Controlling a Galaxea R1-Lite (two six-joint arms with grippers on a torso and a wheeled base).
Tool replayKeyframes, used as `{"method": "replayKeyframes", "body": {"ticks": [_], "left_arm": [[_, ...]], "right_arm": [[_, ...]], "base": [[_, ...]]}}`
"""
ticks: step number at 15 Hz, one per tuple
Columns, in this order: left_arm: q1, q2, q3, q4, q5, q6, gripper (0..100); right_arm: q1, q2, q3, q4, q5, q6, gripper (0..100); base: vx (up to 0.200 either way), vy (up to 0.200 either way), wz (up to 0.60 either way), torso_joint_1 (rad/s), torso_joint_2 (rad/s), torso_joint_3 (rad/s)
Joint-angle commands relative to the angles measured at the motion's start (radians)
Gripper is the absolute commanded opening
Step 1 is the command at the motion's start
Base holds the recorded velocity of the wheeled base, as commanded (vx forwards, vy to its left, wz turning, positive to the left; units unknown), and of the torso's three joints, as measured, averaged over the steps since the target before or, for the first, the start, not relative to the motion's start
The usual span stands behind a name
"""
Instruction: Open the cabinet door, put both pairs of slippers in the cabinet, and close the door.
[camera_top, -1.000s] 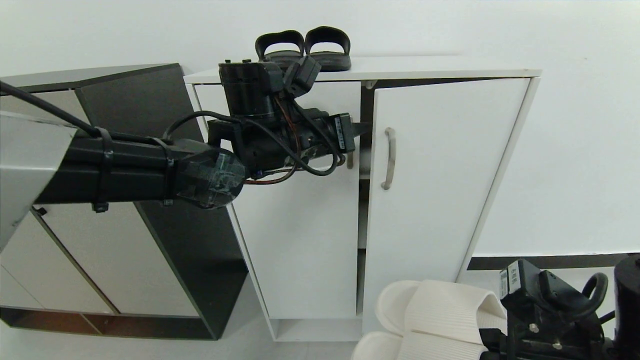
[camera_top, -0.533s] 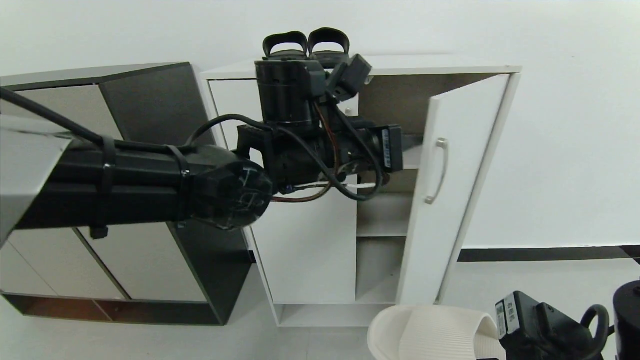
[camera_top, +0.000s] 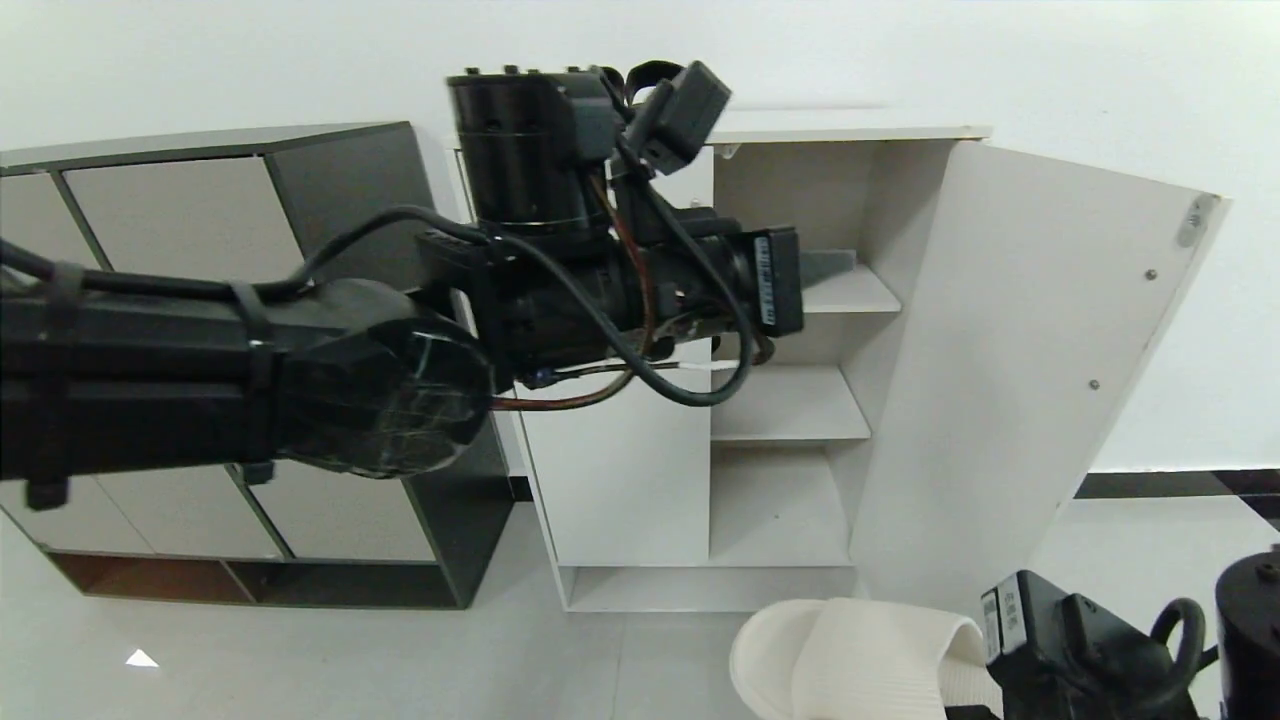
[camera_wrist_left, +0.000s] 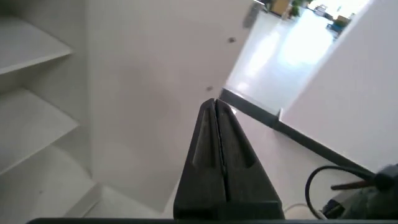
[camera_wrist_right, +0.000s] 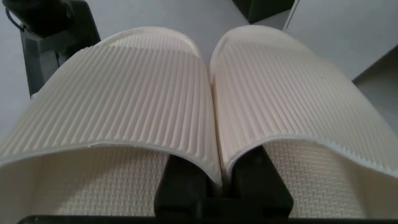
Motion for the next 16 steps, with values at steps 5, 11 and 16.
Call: {"method": "replayKeyframes", "body": {"ticks": [5,11,16], "left_arm": [[0.177,-0.697,0.585,0.128,0.149,0.003,0],[0.321,-1.412,0.942,0.6,0.548,0.112,0],[0.594,-1.706,1.214,0.611,0.58,0.223,0]], "right_arm": [[-0.084,0.033,-0.057,0.002,-0.012,0.004,0],[-0.09,0.091,-0.092,-0.008,-0.11,0.044,0],[-0.09,0.175,-0.195,-0.009,-0.275,0.197,0]], "base": [[0.0,0.0,0.0,0.0,0.0,0.0],[0.0,0.0,0.0,0.0,0.0,0.0],[0.0,0.0,0.0,0.0,0.0,0.0]]}}
